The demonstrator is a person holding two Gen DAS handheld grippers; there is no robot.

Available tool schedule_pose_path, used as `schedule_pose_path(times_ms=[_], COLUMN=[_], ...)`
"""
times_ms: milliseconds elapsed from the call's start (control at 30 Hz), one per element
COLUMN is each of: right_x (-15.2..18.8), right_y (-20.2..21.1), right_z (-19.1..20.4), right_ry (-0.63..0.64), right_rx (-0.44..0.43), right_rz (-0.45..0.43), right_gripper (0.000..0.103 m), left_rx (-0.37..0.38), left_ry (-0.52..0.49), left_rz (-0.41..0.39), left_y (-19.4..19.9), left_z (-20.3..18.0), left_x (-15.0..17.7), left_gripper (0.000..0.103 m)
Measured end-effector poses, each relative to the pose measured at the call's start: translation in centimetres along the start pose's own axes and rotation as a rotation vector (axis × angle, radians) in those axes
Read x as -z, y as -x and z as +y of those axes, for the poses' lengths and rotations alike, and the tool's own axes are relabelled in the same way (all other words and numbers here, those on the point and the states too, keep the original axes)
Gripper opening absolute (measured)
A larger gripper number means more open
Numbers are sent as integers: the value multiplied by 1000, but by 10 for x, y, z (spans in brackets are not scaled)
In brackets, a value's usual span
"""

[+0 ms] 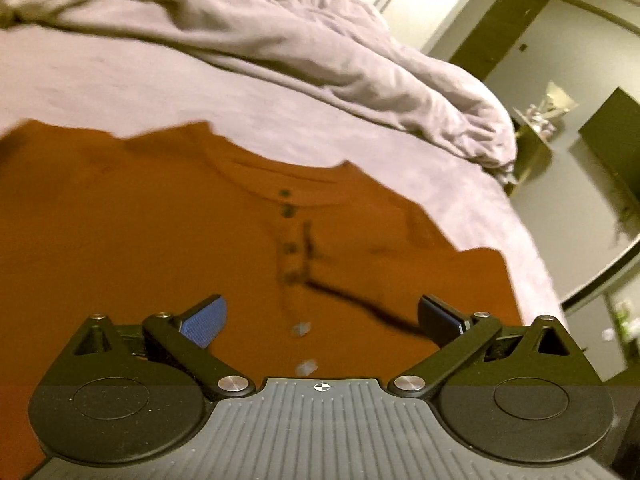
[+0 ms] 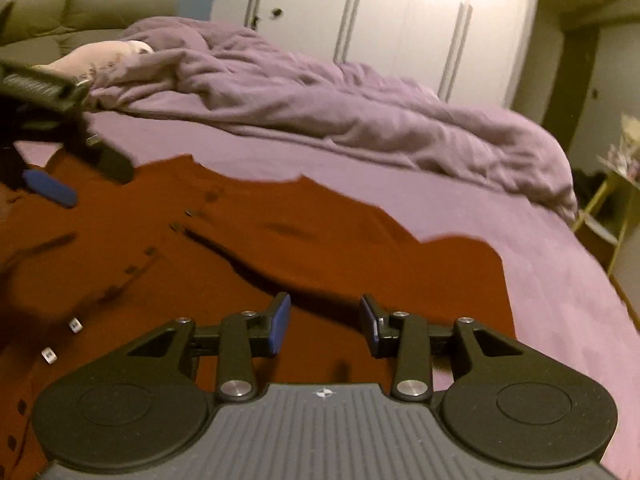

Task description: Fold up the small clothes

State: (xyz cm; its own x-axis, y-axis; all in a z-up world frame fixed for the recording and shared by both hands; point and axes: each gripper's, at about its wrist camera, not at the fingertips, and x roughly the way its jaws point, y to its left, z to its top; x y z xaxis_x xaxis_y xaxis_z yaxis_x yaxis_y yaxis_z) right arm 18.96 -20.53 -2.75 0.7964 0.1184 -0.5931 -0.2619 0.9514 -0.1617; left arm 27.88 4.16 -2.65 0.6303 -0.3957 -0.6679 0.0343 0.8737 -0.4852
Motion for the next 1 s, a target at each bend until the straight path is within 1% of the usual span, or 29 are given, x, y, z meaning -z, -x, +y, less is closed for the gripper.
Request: schedule_pose_path(times_ms=[33, 100, 133, 167, 200, 267, 333, 400, 467, 533, 567, 633, 700, 800, 867, 933, 967, 1000], right_x=[5, 10, 13, 15, 16, 19, 19, 19, 18, 15, 14, 13, 14, 14, 14, 14, 15, 15], right_y=[-2, 1, 2, 3, 5, 5, 6, 8, 9, 10, 12, 15, 16, 13, 14, 14, 13, 11], right_z=[-6, -11, -13, -15, -16, -20, -24, -25, -28, -31, -33, -37, -40, -41, -41, -41, -41, -41], right_ry=[-13, -29, -38, -44, -54, -78, -95, -108, -128, -143, -149, -162, -174, -183, -186, -179, -176, -176], right_rx=[-6, -5, -10, -11, -14, -24, -33, -36, -41, -41, -38, -35, -35, -34, -37, -33, -31, -30], right_rz=[8, 10, 10, 10, 7, 5, 1, 2, -2, -10, -20, -33, -37, -21, -21, -24, -22, -17], right_gripper=[39, 45, 48, 48, 49, 51, 51, 52, 53, 54, 55, 57, 57, 57, 57, 57, 57, 57], left_rx=[18, 48, 48, 44, 44, 21, 18, 14, 6, 4, 13, 64, 95, 71, 79, 98, 104, 104], left_ry=[12, 41, 57, 76, 91, 92, 97, 117, 112, 107, 121, 170, 186, 171, 180, 214, 221, 219], left_rz=[12, 50, 67, 90, 115, 123, 118, 115, 98, 80, 71, 53, 81, 122, 126, 116, 114, 113], left_y=[-11, -37, -48, -58, -68, -78, -81, -79, -72, -64, -57, -50, -54, -67, -75, -80, -82, -86], left_z=[-2, -4, -2, -2, -2, -2, -1, -1, -2, 0, 3, 7, 7, 6, 10, 14, 14, 13], left_x=[-3, -11, -12, -13, -12, -12, -16, -20, -21, -19, -17, -15, -12, -10, -12, -17, -19, -22], left_gripper=[103, 103, 98, 96, 96, 96, 96, 94, 83, 80, 80, 80, 80, 80, 80, 79, 75, 67])
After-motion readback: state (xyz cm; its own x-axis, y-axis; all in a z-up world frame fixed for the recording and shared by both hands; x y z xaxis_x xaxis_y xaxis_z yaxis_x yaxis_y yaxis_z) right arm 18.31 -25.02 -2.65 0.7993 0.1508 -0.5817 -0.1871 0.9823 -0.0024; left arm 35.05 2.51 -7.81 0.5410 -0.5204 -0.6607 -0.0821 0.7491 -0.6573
